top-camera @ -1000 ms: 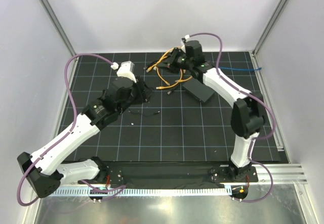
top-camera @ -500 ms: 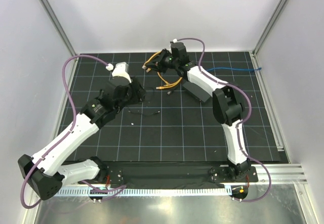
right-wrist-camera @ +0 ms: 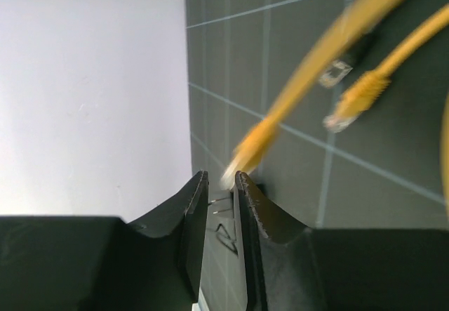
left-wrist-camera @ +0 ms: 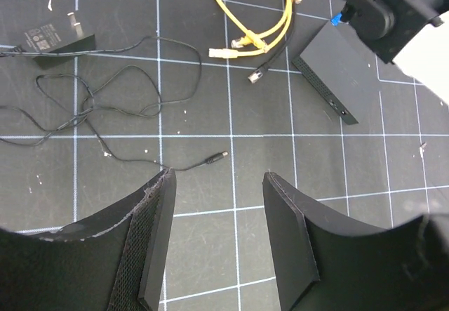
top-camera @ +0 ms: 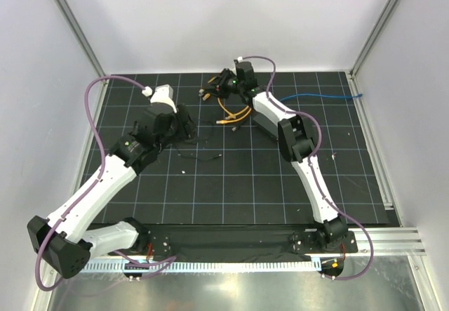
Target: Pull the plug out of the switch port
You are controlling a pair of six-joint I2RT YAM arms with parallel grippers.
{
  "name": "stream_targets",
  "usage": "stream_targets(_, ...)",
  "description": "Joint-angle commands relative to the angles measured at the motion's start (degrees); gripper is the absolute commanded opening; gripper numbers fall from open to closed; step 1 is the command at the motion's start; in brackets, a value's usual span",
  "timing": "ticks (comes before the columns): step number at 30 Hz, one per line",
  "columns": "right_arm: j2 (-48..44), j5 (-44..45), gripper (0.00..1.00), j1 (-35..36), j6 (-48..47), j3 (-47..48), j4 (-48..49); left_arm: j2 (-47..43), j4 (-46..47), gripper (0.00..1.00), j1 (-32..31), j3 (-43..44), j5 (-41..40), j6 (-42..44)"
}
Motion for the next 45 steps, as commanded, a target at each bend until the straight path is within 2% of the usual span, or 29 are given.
stream_targets(1, 0.91, -1.58, 0.29, -0.89, 0.22, 4.3, 3.82, -0.4, 0.34, 0.57, 1.06, 0.13, 1.86, 1.71)
stream_targets(9, 2.41, -2.01, 0.29, -1.94, -0.13, 5.18, 5.49, 2.94, 0.51, 0.57, 2.03, 1.8, 4.33, 1.89)
stream_targets(13, -2.5, -1.41, 0.3, -2.12, -4.42, 0.2, 4.35, 5.22, 1.83, 0.56, 2.12, 1.98, 5.91, 1.19)
stream_targets(18, -11.54, 1.58, 0.31, -3.26, -14.7, -5.01, -3.1, 11.01, 3.23, 0.54, 2.12, 4.51, 10.03, 0.05)
stream_targets(21, -15.5, 1.24, 0.31, -5.54, -17.0, -8.25, -5.14, 13.39, 5.43, 0.53, 2.12, 5.49, 11.53, -0.57)
stream_targets(25, -21.57, 1.59, 0.32, -9.93, -19.29, -19.21, -4.0, 20.4, 10.78, 0.46, 2.03, 7.94, 17.48, -2.24)
stream_targets(34, -25.98, -5.61, 0.32, -20.73, -24.21, -30.31, -2.95, 39.14, 12.72, 0.43, -2.09, 24.73, 19.18, -3.91)
stream_targets(37, -25.72, -8.15, 0.32, -23.29, -23.77, -34.09, 0.56, 45.73, 13.61, 0.43, -3.67, 30.7, 19.44, -4.61)
stream_targets(42, -22.82, -11.77, 0.32, -27.17, -26.14, -33.93, -1.27, 55.39, 14.48, 0.43, -6.14, 38.7, 19.36, -5.14)
stream_targets(45, -21.68, -11.33, 0.32, -27.52, -30.71, -31.56, -8.03, 59.17, 16.85, 0.43, -6.93, 41.61, 19.97, -6.63)
